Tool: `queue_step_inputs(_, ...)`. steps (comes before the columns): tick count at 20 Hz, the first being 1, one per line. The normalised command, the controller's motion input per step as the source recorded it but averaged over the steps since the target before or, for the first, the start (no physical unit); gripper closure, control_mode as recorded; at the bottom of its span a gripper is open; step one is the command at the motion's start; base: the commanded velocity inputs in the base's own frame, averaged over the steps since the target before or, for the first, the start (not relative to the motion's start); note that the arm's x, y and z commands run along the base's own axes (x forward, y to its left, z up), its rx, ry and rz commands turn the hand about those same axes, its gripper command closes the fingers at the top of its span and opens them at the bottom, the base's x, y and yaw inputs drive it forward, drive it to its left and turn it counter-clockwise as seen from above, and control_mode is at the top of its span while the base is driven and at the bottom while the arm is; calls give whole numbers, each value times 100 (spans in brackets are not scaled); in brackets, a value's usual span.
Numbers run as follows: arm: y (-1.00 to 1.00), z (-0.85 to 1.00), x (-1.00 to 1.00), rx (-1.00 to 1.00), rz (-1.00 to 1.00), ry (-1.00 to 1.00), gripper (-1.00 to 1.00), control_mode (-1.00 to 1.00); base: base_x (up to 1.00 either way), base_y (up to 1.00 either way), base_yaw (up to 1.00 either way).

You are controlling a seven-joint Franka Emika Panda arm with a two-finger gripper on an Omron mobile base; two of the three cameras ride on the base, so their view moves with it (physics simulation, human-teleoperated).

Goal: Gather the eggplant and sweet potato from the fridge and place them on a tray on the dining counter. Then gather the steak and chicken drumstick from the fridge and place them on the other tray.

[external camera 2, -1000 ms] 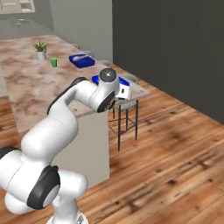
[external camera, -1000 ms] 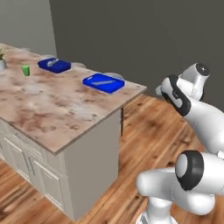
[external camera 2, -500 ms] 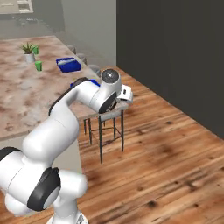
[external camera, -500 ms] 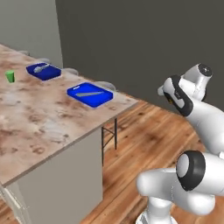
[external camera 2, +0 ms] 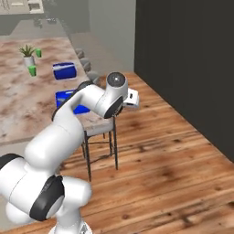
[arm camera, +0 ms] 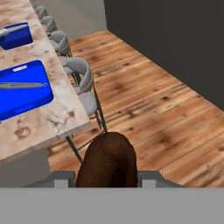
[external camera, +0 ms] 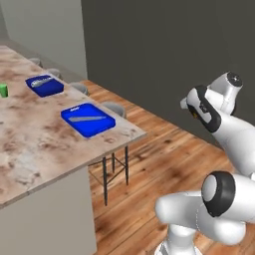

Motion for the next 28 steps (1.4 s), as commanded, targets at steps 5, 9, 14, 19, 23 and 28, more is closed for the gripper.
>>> queue_step_inputs(5, 0, 0, 0, 0, 0, 0, 100, 100, 52, 1, 12)
queue_step_inputs(9, 0, 0, 0, 0, 0, 0, 100, 100, 23, 13, 24)
queue_step_inputs(14, 0, 0, 0, 0, 0, 0, 100, 100, 21, -35, 32)
queue_step_inputs(19, 0, 0, 0, 0, 0, 0, 100, 100, 46, -49, 39)
queue_step_inputs(23, 0, 0, 0, 0, 0, 0, 100, 100, 48, -21, 28)
queue_step_inputs(28, 0, 0, 0, 0, 0, 0, 100, 100, 55, 0, 22)
